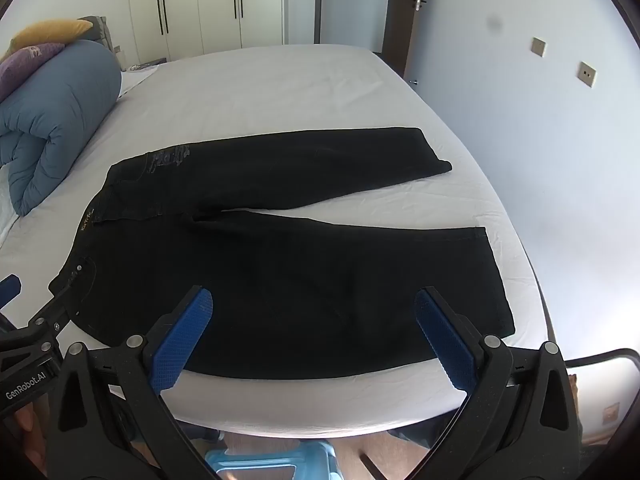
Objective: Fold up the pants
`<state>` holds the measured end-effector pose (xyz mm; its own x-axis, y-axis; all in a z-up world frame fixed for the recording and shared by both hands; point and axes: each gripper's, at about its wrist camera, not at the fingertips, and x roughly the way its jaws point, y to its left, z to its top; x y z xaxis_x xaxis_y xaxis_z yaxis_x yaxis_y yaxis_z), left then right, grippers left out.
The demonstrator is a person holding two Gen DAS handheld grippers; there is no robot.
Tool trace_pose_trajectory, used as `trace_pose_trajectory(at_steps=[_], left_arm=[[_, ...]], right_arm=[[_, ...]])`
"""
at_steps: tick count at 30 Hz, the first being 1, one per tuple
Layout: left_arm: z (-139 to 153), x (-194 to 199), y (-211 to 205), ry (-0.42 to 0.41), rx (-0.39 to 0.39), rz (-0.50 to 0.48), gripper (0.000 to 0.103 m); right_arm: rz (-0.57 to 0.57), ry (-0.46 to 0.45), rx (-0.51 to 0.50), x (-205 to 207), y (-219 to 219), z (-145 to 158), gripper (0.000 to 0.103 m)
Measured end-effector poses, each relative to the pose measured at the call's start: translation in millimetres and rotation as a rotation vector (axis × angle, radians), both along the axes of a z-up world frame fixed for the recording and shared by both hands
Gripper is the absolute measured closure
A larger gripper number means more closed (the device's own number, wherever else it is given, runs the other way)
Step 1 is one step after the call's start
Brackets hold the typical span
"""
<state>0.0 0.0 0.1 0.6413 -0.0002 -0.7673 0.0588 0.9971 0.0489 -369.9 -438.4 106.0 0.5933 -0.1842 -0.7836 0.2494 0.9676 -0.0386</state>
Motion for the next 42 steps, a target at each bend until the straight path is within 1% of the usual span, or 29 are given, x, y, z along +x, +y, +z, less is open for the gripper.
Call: trace_pose_trajectory(at_steps=[20,25,34,37,42], left_arm=[[0.2,-0.3,0.4,0.004,0.0,-0.002,0.0],[-4.6,-1.9,-2.0,0.004,0.001,-0.003,0.0],[-6.3,-2.3,1.2,0.009,0.0,-0.004,0.0],[-6.3,-3.2,2.6,0.012,-0.002,-0.004,0.0],[-6.6,-3.0,2.4,0.013,-0.001,-0.004,0.0]], right_arm=[[0.0,0.001,-0.001,0.0,0.4,-5.6,0.0],[-0.001,0.005,-0.001,0.3,0.9,-7.4,0.0],[-0.004,0.01,-0.004,-7.8,4.4,-13.5,0.0],[-0.003,0.012,-0.007,-1.9,5.8,-18.7,0.0],[-0.003,0.012,-0.006,-2.0,5.9,-18.7,0.0]])
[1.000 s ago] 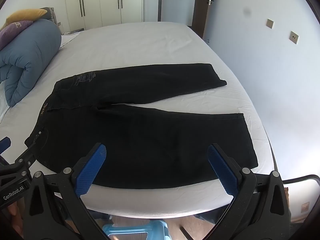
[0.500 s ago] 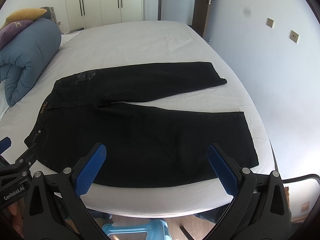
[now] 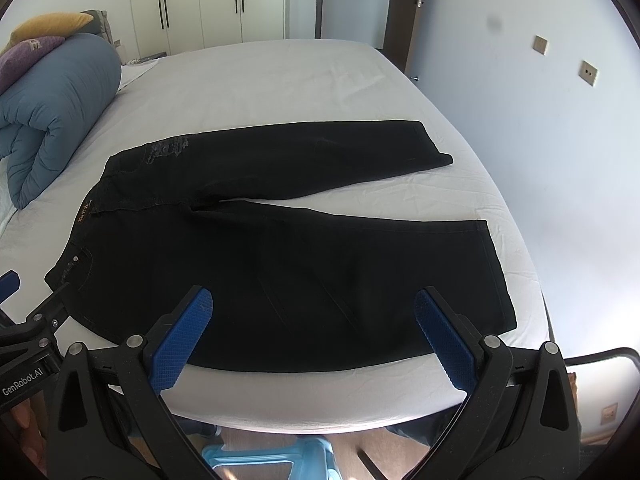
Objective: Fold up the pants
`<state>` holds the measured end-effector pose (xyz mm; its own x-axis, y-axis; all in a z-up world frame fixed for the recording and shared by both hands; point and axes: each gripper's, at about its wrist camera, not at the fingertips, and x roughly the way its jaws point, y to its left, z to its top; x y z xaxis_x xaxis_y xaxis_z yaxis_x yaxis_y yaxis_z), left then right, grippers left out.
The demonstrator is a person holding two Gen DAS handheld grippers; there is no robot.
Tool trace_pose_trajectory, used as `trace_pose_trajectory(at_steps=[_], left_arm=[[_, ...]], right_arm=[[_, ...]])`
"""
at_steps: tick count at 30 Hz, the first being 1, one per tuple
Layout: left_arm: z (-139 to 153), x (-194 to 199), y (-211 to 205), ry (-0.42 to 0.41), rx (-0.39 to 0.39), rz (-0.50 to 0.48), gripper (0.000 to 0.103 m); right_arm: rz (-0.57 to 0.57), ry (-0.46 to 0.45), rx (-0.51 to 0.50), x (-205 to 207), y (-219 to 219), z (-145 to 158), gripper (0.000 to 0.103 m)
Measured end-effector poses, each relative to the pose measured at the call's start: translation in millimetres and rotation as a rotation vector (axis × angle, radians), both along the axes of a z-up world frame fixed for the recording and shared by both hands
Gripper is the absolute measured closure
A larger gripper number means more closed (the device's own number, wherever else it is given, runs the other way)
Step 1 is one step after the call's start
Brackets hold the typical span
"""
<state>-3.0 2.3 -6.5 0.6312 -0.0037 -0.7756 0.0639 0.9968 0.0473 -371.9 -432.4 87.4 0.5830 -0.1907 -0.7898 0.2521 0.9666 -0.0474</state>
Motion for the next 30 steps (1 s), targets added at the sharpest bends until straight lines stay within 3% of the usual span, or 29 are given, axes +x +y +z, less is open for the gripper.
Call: trace_pose_trajectory(at_steps=[30], left_arm=[[-2.3,-0.3,0.1,0.006,0.0,0.001,0.0]], right_arm=[[0.005,0.007,0.0,-3.0,1.8,-6.5,0.0]])
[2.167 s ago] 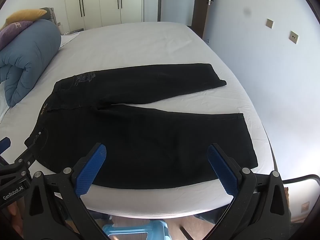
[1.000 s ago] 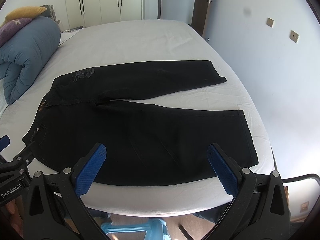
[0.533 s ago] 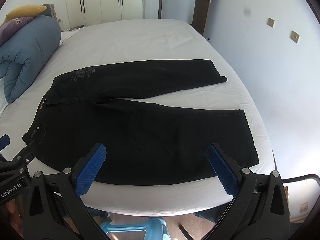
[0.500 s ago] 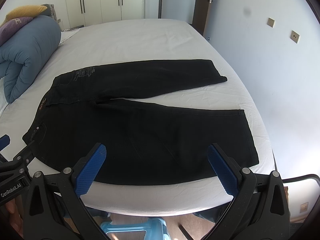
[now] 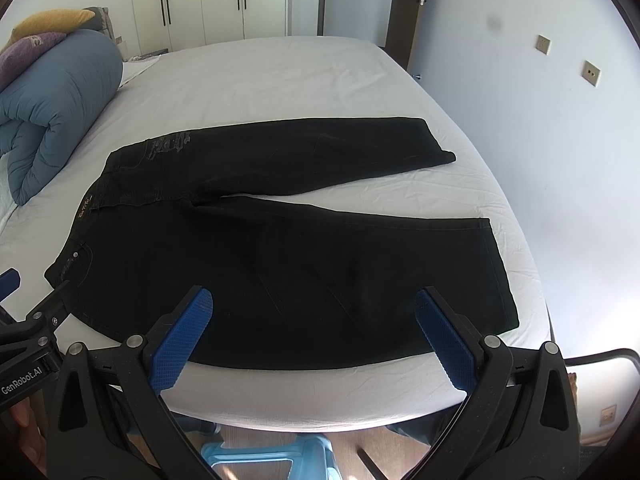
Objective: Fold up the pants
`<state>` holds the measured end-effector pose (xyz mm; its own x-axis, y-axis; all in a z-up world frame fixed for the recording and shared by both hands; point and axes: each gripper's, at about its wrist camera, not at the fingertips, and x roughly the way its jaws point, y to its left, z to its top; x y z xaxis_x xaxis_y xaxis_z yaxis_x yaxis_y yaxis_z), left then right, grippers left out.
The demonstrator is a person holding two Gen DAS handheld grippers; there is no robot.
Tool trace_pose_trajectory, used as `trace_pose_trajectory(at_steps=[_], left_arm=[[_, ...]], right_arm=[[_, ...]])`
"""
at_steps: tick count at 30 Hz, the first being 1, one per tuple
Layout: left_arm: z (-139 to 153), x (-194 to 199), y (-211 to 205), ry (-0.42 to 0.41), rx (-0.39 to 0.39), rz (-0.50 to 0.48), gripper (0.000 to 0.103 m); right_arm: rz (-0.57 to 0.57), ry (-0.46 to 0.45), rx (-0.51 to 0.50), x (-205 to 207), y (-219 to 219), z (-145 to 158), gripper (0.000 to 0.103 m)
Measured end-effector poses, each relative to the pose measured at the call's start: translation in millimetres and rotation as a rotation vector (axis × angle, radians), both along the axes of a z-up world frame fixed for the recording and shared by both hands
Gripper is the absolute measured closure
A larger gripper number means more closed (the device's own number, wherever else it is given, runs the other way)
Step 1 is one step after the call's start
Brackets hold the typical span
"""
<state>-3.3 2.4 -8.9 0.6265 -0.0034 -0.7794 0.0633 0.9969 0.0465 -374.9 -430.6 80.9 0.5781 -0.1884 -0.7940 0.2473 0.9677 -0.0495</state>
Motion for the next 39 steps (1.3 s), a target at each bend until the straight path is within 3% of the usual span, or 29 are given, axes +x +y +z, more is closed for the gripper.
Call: trace_pose_trajectory(at_steps=[15,24,30,32,34,36,39], left_arm=[[-12.1,-1.2,0.8,0.015,-0.008,-0.001,0.0],[-22.3,21.9,6.4,0.036,-0.017,-0.006,0.0],[-36.1,77.2,20.6,0.076,-0.048,-0.077,0.0],[-39.8,98.8,27.2,0.029,-0.06,-0.108,0.0],[-45.1,122.0,31.7,0.05,-0.056,-0.136,0.0],[-55.2,157.3,38.3,0.124,-0.043,-0.146,0.0],[-57.1,215.8,58.6,0.096,-0.025,-0.138,0.0]], right_arm=[[0.009,0.013,-0.002,2.8,4.3,-7.2,0.0],[0.038,0.034,-0.009,20.0,9.3,-15.4,0.0],[0.141,0.021,0.029,62.0,9.4,-17.6,0.0],[0.192,0.01,0.051,82.0,10.1,-19.5,0.0],[0.245,0.001,0.08,105.3,8.9,-22.9,0.0],[0.293,-0.002,0.097,132.0,3.9,-27.2,0.0],[0.359,0.006,0.143,177.0,-3.6,-36.7,0.0]])
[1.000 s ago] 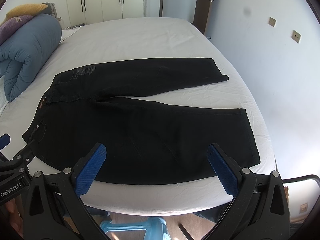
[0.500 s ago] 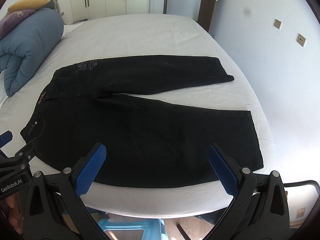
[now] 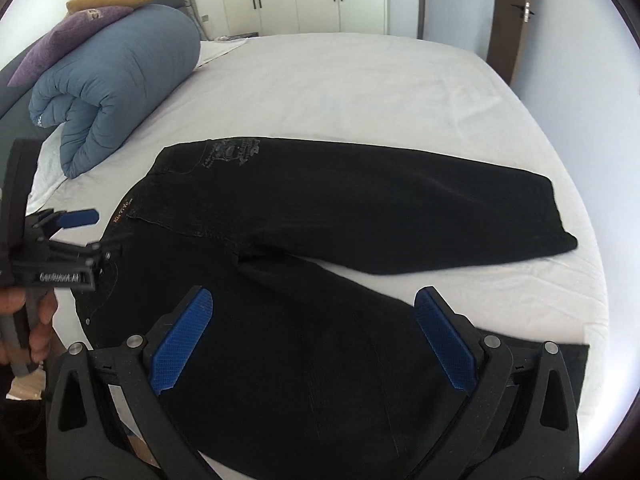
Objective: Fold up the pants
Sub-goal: 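Lower both grippers onto the jeans waistband and close on it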
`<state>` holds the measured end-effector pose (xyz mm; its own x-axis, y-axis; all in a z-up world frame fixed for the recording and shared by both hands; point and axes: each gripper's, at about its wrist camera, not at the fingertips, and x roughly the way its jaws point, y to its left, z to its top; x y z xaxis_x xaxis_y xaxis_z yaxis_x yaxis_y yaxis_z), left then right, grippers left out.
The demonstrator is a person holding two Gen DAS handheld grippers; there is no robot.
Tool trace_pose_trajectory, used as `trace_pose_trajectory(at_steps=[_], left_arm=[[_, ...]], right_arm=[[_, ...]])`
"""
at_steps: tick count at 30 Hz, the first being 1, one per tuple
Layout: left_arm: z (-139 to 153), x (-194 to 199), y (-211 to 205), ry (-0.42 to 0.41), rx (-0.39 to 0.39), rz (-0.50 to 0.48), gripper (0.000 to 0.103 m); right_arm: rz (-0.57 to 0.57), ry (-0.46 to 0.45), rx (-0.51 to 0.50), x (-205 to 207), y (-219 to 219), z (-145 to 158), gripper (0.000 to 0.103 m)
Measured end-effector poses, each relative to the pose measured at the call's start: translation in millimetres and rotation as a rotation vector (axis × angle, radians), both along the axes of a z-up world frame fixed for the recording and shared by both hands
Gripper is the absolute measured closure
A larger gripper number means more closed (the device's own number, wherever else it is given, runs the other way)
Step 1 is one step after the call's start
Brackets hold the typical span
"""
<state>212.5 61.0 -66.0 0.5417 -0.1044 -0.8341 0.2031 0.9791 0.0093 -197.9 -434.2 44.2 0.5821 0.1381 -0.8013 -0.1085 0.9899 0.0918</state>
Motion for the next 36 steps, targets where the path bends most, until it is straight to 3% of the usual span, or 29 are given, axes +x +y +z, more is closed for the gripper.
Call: trace_pose_trajectory(at_steps=[4,11,17,19,22,26,28,33,34,36], left_arm=[[-1.6,85.6,12.1,-0.034,0.105,-0.066,0.0],[-38.6,204.6,6.5,0.082,0.208,-0.278,0.004],[-78.2,245.1,-4.8,0.235,0.247,-0.432,0.02],[-87.0,255.6,-0.6,0.268,0.255,-0.433,0.022],[-94.5,267.6,10.0,0.314,0.196,-0.417,0.022],[-101.4,273.4,20.3,0.37,0.136,-0.404,0.022],[-100.3,274.7,20.7,0.375,0.138,-0.413,0.026],[-90.0,260.9,11.6,0.382,0.137,-0.454,0.066],[-87.2,257.4,9.6,0.374,0.146,-0.456,0.068],[-79.8,250.4,10.2,0.338,0.176,-0.459,0.084]], right_arm=[[0.072,0.017,0.078,53.1,-14.3,-13.6,0.0],[0.226,0.058,0.101,129.2,-28.8,-43.3,0.01],[0.358,0.098,0.089,168.5,-35.1,-71.8,0.025],[0.4,0.111,0.093,180.8,-37.3,-79.3,0.028],[0.438,0.119,0.11,201.0,-37.3,-86.3,0.029],[0.452,0.116,0.142,214.9,-39.4,-82.2,0.029],[0.469,0.111,0.146,218.1,-34.7,-76.0,0.035],[0.508,0.098,0.103,237.8,-25.1,-67.2,0.039],[0.517,0.093,0.094,241.6,-24.1,-65.5,0.04],[0.532,0.099,0.082,250.6,-21.3,-63.2,0.04]])
